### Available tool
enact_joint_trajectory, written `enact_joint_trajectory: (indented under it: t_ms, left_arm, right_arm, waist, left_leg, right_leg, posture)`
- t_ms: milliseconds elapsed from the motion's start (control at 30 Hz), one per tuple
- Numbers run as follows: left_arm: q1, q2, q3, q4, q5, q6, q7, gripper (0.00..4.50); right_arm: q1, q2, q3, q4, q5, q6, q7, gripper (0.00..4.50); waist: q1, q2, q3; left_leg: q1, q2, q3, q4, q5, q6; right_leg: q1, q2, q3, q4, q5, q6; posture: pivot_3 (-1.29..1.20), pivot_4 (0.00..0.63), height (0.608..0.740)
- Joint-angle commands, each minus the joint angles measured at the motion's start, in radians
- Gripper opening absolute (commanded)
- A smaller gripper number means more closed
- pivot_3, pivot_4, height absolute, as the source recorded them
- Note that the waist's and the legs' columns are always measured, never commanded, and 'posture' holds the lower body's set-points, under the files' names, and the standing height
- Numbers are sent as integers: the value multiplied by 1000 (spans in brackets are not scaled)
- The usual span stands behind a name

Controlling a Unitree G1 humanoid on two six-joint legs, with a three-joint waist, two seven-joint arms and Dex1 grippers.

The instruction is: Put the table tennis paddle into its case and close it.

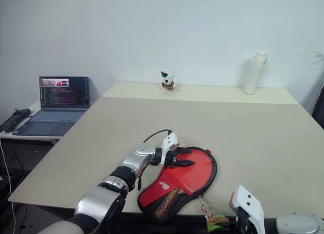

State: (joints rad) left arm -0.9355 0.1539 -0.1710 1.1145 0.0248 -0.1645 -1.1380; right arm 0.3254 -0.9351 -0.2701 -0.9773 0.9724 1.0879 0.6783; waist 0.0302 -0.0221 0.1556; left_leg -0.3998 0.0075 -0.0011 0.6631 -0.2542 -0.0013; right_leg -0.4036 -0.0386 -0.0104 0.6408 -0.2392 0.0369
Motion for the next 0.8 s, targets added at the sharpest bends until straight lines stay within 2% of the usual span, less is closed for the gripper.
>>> enact_joint_trajectory:
  t_ms: [33,67,167,333,400,467,600,733,800]
  left_arm:
    - [49,2,-51,78,72,30,21,2972]
    - [49,1,-50,78,72,30,23,2972]
    - [47,-2,-45,77,71,31,27,2972]
    - [46,-3,-30,67,60,28,32,2972]
    - [43,-1,-20,54,49,25,29,2972]
    - [43,5,-8,31,34,15,14,2972]
    - [52,38,34,-81,-30,36,-61,2972]
    - [108,125,70,-296,-115,140,-163,2972]
    - [148,180,73,-394,-139,191,-203,2972]
  right_arm:
    - [-39,-13,0,-16,106,7,-23,27]
    - [-63,-6,-19,6,127,2,-43,27]
    - [-105,-18,-55,46,181,-1,-75,760]
    - [-166,-56,-34,79,329,4,-123,2489]
    - [-194,-59,-43,117,409,-9,-154,2489]
    - [-253,-33,-31,173,404,-32,-215,2489]
    - [-446,91,67,354,209,-78,-396,2489]
    - [-546,201,201,481,-50,-163,-478,2489]
    - [-556,224,265,509,-161,-209,-472,2489]
  waist:
    - [-1,0,0]
    - [-2,0,0]
    - [-3,-1,0]
    - [-5,-1,-1]
    - [-5,-1,-1]
    - [-7,-2,0]
    - [-12,-5,1]
    - [-23,-4,4]
    - [-30,-3,5]
  left_leg:
    - [0,0,0,0,0,0]
    - [0,0,0,0,0,0]
    - [1,0,0,1,0,0]
    - [2,1,0,1,0,0]
    - [2,1,0,1,0,0]
    - [2,1,0,1,0,0]
    - [1,2,1,2,0,0]
    - [0,4,2,-1,0,0]
    - [-3,4,2,-3,0,1]
  right_leg:
    - [0,0,0,0,0,0]
    - [0,0,0,0,0,0]
    - [1,0,0,1,0,0]
    - [1,0,0,2,0,0]
    - [1,0,0,2,0,0]
    - [1,0,0,2,0,0]
    - [0,1,1,2,1,-1]
    - [-4,2,2,3,1,-3]
    - [-7,4,2,4,-1,-5]
  posture:
    - [0,150,740]
    - [0,150,740]
    - [0,150,740]
    - [0,150,740]
    - [0,150,740]
    - [0,150,740]
    - [0,150,740]
    - [0,150,740]
    - [0,150,740]
